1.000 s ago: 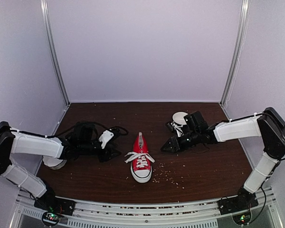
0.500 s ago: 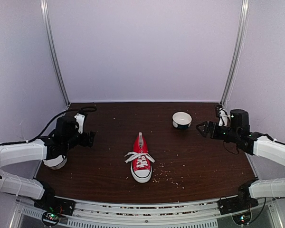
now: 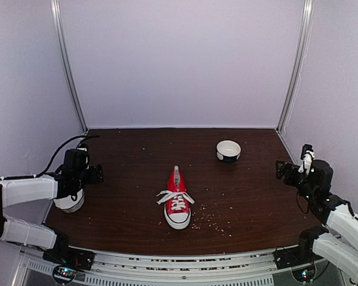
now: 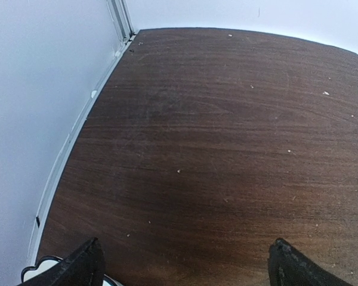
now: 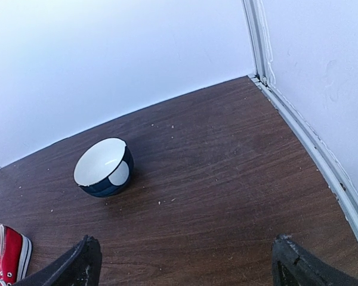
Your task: Tie the shoes
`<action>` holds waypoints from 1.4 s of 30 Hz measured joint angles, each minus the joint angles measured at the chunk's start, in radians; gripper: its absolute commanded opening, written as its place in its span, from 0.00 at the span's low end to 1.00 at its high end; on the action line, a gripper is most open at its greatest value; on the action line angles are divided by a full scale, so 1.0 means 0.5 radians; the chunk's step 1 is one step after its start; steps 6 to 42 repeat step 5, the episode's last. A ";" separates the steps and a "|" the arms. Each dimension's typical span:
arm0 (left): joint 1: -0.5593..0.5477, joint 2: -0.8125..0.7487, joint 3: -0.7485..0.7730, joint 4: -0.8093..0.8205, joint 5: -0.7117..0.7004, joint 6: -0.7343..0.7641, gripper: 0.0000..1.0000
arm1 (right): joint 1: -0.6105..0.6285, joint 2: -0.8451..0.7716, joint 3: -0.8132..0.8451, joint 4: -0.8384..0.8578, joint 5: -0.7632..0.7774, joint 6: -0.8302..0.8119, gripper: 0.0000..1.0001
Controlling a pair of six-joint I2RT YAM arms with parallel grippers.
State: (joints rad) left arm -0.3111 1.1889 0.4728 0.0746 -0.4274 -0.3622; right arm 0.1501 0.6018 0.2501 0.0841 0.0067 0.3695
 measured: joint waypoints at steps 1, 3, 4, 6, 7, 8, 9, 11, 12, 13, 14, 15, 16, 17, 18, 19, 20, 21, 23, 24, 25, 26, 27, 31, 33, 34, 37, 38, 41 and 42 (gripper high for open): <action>0.000 0.005 0.000 0.004 -0.001 -0.006 0.98 | 0.000 -0.011 -0.028 0.011 0.011 0.005 0.99; 0.000 0.012 -0.001 0.008 -0.002 -0.014 0.98 | 0.000 -0.024 -0.074 0.050 0.040 0.032 1.00; 0.000 0.012 -0.003 0.011 -0.002 -0.016 0.98 | 0.000 -0.026 -0.093 0.079 0.053 0.048 1.00; 0.000 0.011 -0.008 0.017 -0.002 -0.018 0.98 | 0.000 -0.025 -0.105 0.101 0.066 0.064 1.00; 0.000 0.011 -0.008 0.017 -0.002 -0.018 0.98 | 0.000 -0.025 -0.105 0.101 0.066 0.064 1.00; 0.000 0.011 -0.008 0.017 -0.002 -0.018 0.98 | 0.000 -0.025 -0.105 0.101 0.066 0.064 1.00; 0.000 0.011 -0.008 0.017 -0.002 -0.018 0.98 | 0.000 -0.025 -0.105 0.101 0.066 0.064 1.00; 0.000 0.011 -0.008 0.017 -0.002 -0.018 0.98 | 0.000 -0.025 -0.105 0.101 0.066 0.064 1.00; 0.000 0.011 -0.008 0.017 -0.002 -0.018 0.98 | 0.000 -0.025 -0.105 0.101 0.066 0.064 1.00; 0.000 0.011 -0.008 0.017 -0.002 -0.018 0.98 | 0.000 -0.025 -0.105 0.101 0.066 0.064 1.00; 0.000 0.011 -0.008 0.017 -0.002 -0.018 0.98 | 0.000 -0.025 -0.105 0.101 0.066 0.064 1.00; 0.000 0.011 -0.008 0.017 -0.002 -0.018 0.98 | 0.000 -0.025 -0.105 0.101 0.066 0.064 1.00; 0.000 0.011 -0.008 0.017 -0.002 -0.018 0.98 | 0.000 -0.025 -0.105 0.101 0.066 0.064 1.00; 0.000 0.011 -0.008 0.017 -0.002 -0.018 0.98 | 0.000 -0.025 -0.105 0.101 0.066 0.064 1.00; 0.000 0.011 -0.008 0.017 -0.002 -0.018 0.98 | 0.000 -0.025 -0.105 0.101 0.066 0.064 1.00; 0.000 0.011 -0.008 0.017 -0.002 -0.018 0.98 | 0.000 -0.025 -0.105 0.101 0.066 0.064 1.00; 0.000 0.011 -0.008 0.017 -0.002 -0.018 0.98 | 0.000 -0.025 -0.105 0.101 0.066 0.064 1.00; 0.000 0.011 -0.008 0.017 -0.002 -0.018 0.98 | 0.000 -0.025 -0.105 0.101 0.066 0.064 1.00; 0.000 0.011 -0.008 0.017 -0.002 -0.018 0.98 | 0.000 -0.025 -0.105 0.101 0.066 0.064 1.00; 0.000 0.011 -0.008 0.017 -0.002 -0.018 0.98 | 0.000 -0.025 -0.105 0.101 0.066 0.064 1.00; 0.000 0.011 -0.008 0.017 -0.002 -0.018 0.98 | 0.000 -0.025 -0.105 0.101 0.066 0.064 1.00; 0.000 0.011 -0.008 0.017 -0.002 -0.018 0.98 | 0.000 -0.025 -0.105 0.101 0.066 0.064 1.00; 0.000 0.011 -0.008 0.017 -0.002 -0.018 0.98 | 0.000 -0.025 -0.105 0.101 0.066 0.064 1.00; 0.000 0.011 -0.008 0.017 -0.002 -0.018 0.98 | 0.000 -0.025 -0.105 0.101 0.066 0.064 1.00; 0.000 0.011 -0.008 0.017 -0.002 -0.018 0.98 | 0.000 -0.025 -0.105 0.101 0.066 0.064 1.00; 0.000 0.011 -0.008 0.017 -0.002 -0.018 0.98 | 0.000 -0.025 -0.105 0.101 0.066 0.064 1.00; 0.000 0.011 -0.008 0.017 -0.002 -0.018 0.98 | 0.000 -0.025 -0.105 0.101 0.066 0.064 1.00; 0.000 0.011 -0.008 0.017 -0.002 -0.018 0.98 | 0.000 -0.025 -0.105 0.101 0.066 0.064 1.00; 0.000 0.011 -0.008 0.017 -0.002 -0.018 0.98 | 0.000 -0.025 -0.105 0.101 0.066 0.064 1.00; 0.000 0.011 -0.008 0.017 -0.002 -0.018 0.98 | 0.000 -0.025 -0.105 0.101 0.066 0.064 1.00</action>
